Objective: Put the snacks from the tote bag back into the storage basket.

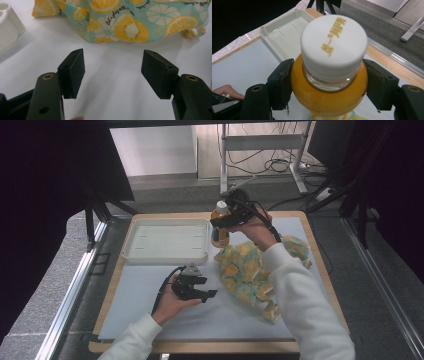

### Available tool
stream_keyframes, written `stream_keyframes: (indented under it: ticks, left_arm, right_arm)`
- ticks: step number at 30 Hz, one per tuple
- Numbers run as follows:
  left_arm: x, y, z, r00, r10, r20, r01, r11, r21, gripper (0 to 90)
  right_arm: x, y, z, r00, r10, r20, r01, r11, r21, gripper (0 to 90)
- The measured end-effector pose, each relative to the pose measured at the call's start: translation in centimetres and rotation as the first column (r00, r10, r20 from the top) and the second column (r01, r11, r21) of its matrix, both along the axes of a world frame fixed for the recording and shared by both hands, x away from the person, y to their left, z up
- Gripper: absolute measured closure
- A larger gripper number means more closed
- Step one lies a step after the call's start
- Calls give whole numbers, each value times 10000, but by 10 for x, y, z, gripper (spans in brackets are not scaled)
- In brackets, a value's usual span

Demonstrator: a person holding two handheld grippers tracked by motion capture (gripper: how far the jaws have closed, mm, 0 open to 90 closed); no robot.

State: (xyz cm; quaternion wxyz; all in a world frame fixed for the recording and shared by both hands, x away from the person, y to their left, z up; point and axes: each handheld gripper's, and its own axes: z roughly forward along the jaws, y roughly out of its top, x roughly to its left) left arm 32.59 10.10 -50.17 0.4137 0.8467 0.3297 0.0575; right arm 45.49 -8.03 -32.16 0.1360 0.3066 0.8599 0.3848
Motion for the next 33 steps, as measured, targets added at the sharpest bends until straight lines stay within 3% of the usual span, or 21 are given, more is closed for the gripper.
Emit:
stream_keyframes:
  ticks: [16,33]
  left_arm:
    - [0,0,0,10000,-51,-3,51,10000,-58,358]
    - [-1,0,1,10000,-52,2,52,10000,-14,357]
  right_arm:
    - [12,32,-14,9997,194,-158,-194,9998,38,300]
    - [28,65,-38,9990,276,-365,-280,9996,-103,300]
